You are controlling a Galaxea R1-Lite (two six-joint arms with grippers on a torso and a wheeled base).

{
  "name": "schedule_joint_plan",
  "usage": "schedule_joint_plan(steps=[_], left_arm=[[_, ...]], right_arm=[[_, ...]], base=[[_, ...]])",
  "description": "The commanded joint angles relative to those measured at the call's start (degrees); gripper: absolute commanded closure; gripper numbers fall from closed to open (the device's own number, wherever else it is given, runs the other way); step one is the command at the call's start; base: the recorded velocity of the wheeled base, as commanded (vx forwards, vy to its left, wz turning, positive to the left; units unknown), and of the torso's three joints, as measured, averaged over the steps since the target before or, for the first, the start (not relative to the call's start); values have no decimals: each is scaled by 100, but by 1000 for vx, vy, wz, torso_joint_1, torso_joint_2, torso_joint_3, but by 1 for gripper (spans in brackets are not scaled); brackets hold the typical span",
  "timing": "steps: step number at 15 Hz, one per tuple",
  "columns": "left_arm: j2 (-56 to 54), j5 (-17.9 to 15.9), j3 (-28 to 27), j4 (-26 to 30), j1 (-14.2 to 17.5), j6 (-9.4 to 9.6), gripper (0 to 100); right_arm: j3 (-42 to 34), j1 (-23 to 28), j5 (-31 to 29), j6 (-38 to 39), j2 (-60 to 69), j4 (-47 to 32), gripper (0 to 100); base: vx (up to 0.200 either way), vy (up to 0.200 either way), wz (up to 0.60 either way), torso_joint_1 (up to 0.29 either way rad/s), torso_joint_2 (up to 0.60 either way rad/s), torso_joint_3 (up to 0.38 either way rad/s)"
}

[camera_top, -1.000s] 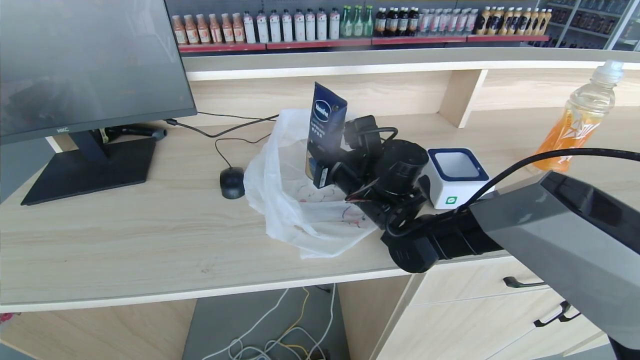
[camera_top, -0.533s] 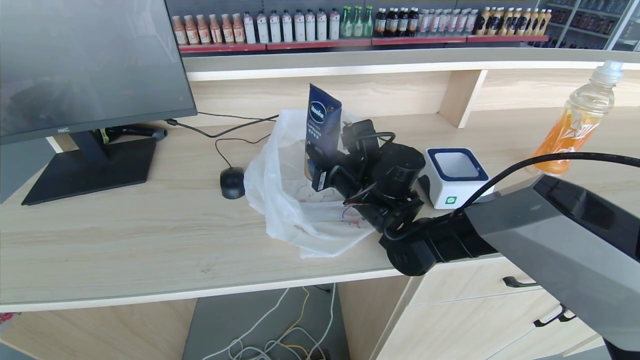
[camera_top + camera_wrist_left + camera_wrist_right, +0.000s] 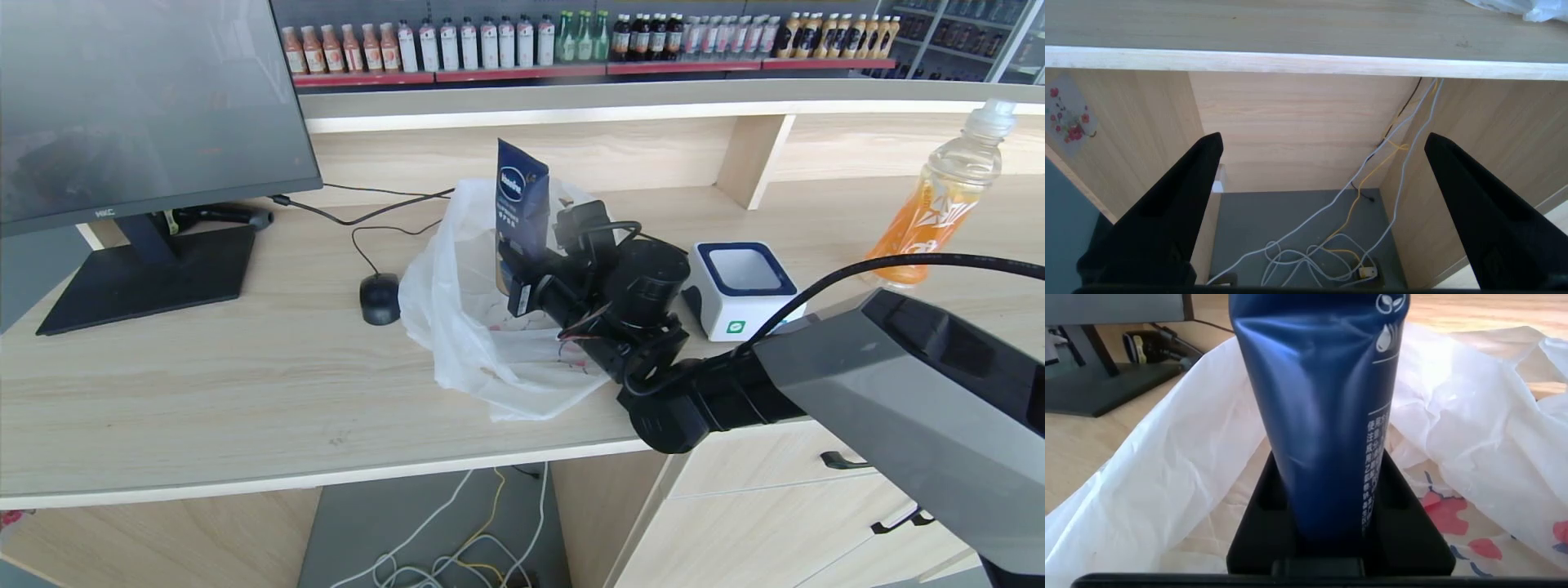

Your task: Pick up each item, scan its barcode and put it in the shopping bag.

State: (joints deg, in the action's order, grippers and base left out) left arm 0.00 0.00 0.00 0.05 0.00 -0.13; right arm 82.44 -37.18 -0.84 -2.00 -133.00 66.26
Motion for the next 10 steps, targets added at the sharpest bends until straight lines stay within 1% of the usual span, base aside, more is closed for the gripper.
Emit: schedule_joint_plan(steps=[1, 7, 8, 10], left_arm=[[0, 0, 0, -5, 0, -4, 0], [0, 0, 0, 4, 0, -4, 0], [0, 0, 0, -5, 0, -4, 0], [0, 0, 0, -5, 0, -4, 0]], right_arm=[[0, 9, -4, -2, -51, -16, 100], [8, 27, -4, -2, -42, -25, 100], [8, 18, -4, 7, -42, -25, 0], [26, 18, -4, 7, -33, -16, 0]], base=[[0, 0, 0, 0, 0, 0], [0, 0, 0, 0, 0, 0], [0, 0, 0, 0, 0, 0], [0, 0, 0, 0, 0, 0]])
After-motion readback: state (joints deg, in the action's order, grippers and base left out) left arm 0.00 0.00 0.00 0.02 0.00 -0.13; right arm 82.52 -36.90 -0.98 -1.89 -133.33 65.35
